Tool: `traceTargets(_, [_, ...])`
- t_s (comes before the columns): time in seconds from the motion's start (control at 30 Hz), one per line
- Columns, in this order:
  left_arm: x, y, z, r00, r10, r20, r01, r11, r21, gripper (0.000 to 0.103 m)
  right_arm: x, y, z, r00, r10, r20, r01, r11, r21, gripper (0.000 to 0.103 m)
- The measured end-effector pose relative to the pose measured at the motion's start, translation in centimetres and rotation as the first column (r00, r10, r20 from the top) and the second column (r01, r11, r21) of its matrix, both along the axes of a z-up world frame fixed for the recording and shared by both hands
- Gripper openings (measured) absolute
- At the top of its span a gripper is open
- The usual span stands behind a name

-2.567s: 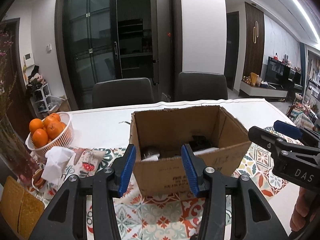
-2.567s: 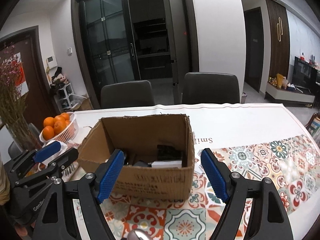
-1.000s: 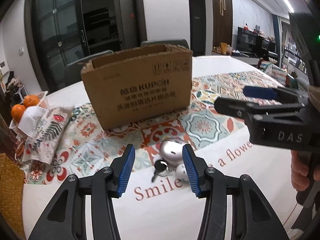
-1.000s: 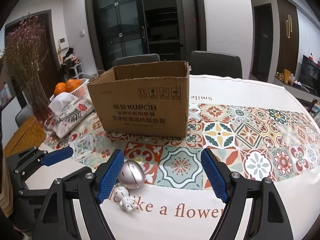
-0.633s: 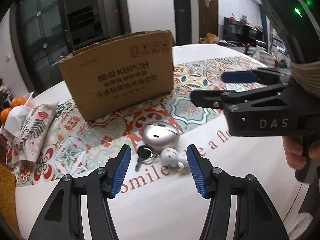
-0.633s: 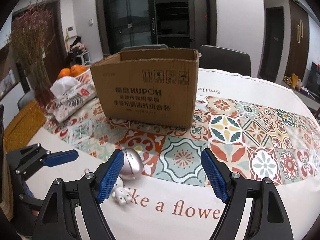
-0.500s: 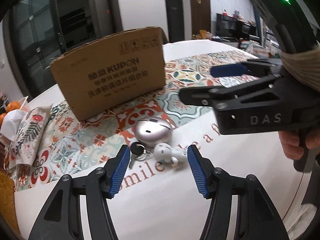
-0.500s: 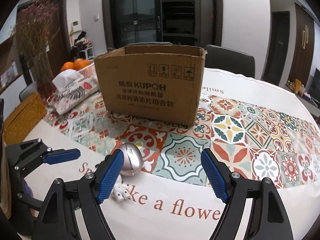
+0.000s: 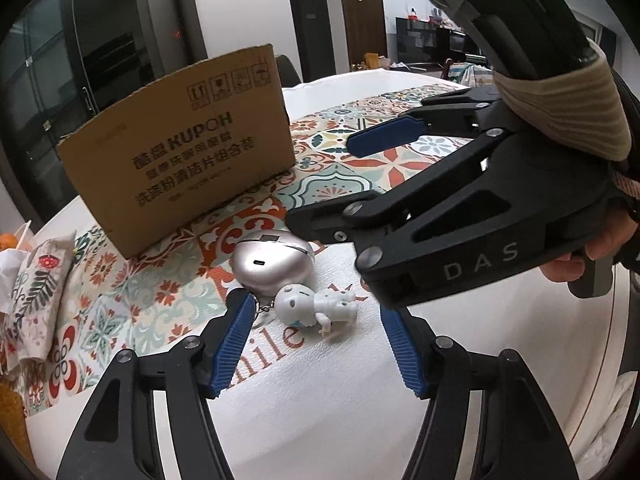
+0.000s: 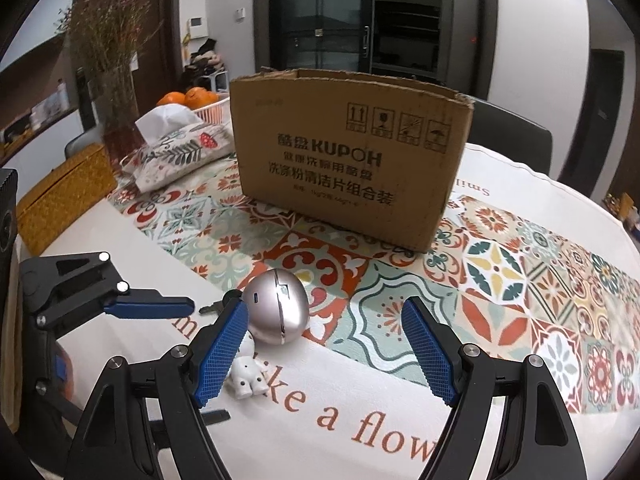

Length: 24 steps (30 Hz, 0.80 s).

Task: Organize rigid objects
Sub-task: 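Close right tool on the silver round case while left tool approaches the figurine keychain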

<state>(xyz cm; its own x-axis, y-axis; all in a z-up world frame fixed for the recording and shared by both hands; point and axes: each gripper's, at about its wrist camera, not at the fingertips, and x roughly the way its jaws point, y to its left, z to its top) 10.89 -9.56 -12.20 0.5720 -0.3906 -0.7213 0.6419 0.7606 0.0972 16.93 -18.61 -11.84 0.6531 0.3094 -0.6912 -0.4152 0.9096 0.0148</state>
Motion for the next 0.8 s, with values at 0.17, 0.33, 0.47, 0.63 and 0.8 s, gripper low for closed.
traceTargets(0.17, [0.8,-0.2,-0.5,1.000,-0.017,-0.017,0.017,1.000,-0.010,0.064,1.1,0.3,-0.6,0.999,0.042,-0.019,-0.042,0.999,0.015,0.080])
traceTargets(0.33, [1.2,-0.5,-0.9,0.999,-0.048,-0.018,0.048,0.999,-0.014,0.064,2.0,0.6,-1.4,0.996,0.071,-0.047,-0.070,0.997,0.022,0.079])
traceTargets(0.47, [1.7,-0.7,-1.4,0.998,-0.056,-0.035,0.055,0.998,-0.012,0.064,2.6,1.0,-1.9,0.995,0.083,-0.063,-0.081,0.996,0.026,0.079])
traceTargets(0.63, [2.5,-0.5,-2.1,0.996,-0.049,-0.073,0.048,0.999,-0.014,0.054,3.3,1.4,-2.7,0.988,0.115,-0.105,-0.110,0.993,0.046,0.079])
traceTargets(0.8, [2.4,0.1,-2.1,0.996,-0.030,-0.082,0.028,0.999,-0.025,0.052,3.6,2.1,-3.2,0.985,0.122,-0.119,-0.118,0.992,0.047,0.079])
